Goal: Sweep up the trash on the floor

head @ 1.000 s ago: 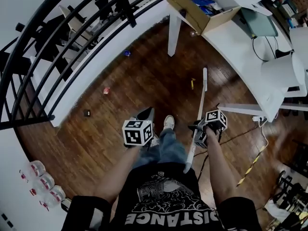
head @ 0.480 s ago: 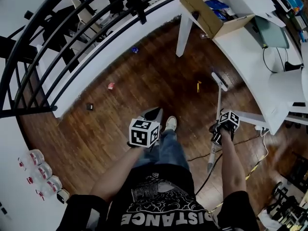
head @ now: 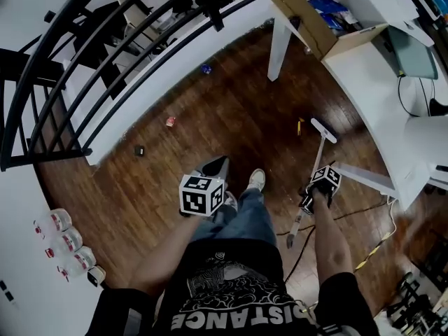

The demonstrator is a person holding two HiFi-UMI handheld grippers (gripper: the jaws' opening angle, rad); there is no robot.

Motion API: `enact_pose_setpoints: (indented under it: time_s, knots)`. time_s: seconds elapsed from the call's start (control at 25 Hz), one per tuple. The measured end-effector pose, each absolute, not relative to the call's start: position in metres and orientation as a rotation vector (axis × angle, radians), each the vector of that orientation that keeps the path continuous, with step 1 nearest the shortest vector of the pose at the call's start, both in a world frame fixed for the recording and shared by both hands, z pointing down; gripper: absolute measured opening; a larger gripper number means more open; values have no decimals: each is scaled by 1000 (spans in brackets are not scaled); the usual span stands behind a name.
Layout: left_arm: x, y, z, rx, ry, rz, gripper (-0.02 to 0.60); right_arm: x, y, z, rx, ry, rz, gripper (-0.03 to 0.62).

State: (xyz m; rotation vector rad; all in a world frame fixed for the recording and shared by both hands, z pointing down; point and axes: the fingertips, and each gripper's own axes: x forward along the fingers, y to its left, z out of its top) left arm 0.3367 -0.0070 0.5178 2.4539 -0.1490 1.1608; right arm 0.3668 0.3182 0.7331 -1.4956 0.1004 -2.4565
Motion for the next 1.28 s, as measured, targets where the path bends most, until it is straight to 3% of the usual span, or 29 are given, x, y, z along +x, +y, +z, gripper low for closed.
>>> enact_pose_setpoints:
  time_s: [0.48, 1.28]
  knots:
    - [269, -48, 534, 2381, -204, 1148, 5, 335, 249, 729, -1352, 110, -2474, 12]
    - [120, -207, 563, 2266, -377, 959, 5, 160, 57, 718, -1247, 201, -2641, 14]
